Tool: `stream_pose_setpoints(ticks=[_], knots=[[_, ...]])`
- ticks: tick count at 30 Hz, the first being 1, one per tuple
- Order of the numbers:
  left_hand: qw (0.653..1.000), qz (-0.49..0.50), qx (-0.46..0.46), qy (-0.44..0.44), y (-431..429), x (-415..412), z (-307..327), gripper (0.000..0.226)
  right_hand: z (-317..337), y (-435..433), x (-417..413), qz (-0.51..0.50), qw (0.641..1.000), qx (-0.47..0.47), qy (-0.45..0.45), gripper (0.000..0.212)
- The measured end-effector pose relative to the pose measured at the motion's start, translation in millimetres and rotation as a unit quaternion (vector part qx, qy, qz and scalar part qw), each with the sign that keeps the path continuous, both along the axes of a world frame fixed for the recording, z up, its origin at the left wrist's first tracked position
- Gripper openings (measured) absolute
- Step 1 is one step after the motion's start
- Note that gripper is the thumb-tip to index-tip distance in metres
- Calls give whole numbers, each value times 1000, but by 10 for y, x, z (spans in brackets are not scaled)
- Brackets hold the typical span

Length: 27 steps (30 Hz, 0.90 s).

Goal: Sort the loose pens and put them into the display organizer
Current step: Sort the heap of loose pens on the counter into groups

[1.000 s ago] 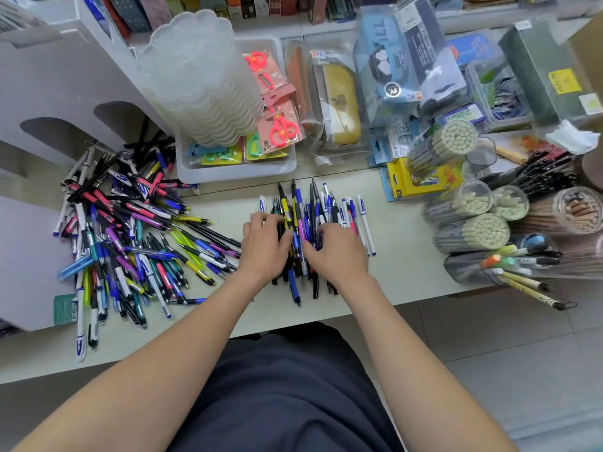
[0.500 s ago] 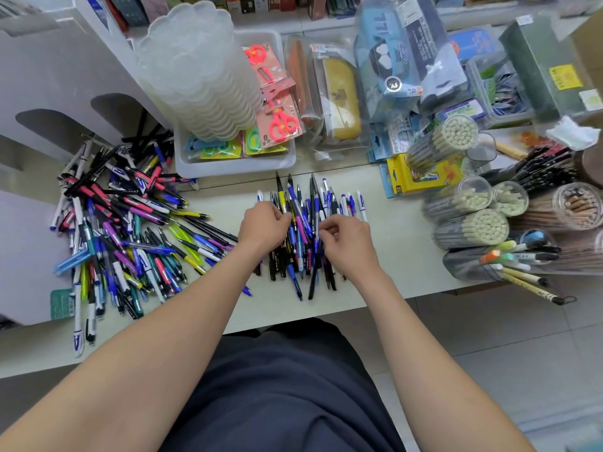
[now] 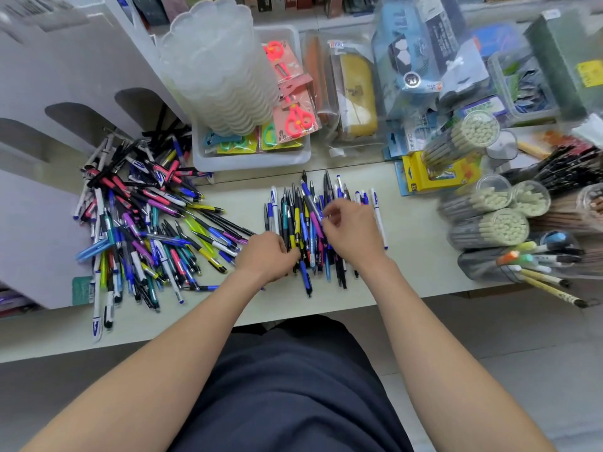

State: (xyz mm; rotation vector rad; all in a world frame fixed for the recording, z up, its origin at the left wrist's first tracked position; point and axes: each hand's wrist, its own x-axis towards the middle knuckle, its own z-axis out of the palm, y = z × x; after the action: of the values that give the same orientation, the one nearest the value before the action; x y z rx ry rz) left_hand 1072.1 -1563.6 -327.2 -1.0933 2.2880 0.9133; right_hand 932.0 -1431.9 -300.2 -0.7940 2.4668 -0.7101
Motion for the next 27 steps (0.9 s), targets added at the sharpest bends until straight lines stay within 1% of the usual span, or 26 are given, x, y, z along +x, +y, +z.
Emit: stream_pose_setpoints(ticks=[1,2,4,5,7,9,12,14,16,18,21,23,25,27], knots=[[999,15,-26,25,-7,7,-11,37,-3,48,82,9,998,40,-36,9],[997,33,-48,56,-16,13,-22,33,-31,98,166,15,994,86,-68,10],[990,53,-78,106,-27,18,-47,24,-99,184,322,24,980,167,-107,20],[988,52,-85,114,-24,18,-65,27,-131,207,393,27,973,194,-120,23],[990,39,-83,106,-11,9,-109,43,-183,217,520,37,964,222,-143,23],[992,27,-82,87,13,-12,-128,49,-224,198,623,44,961,229,-146,22],[996,28,-66,59,14,-51,-107,50,-274,188,733,44,968,221,-107,29],[997,34,-44,49,-10,-79,-91,49,-273,193,777,42,971,210,-104,29],[998,38,-26,49,-44,-102,-84,43,-219,192,771,39,969,207,-130,22],[997,62,-9,51,-77,-131,-66,43,-84,179,698,34,958,214,-188,17],[995,82,1,60,-92,-159,-68,51,261,168,487,64,921,243,-297,21],[995,82,6,56,-96,-177,-100,59,492,208,299,103,899,261,-336,22],[995,83,10,51,-106,-194,-117,67,664,276,114,99,900,241,-349,24],[994,89,10,54,-124,-212,-129,74,701,338,-35,45,927,189,-320,24]])
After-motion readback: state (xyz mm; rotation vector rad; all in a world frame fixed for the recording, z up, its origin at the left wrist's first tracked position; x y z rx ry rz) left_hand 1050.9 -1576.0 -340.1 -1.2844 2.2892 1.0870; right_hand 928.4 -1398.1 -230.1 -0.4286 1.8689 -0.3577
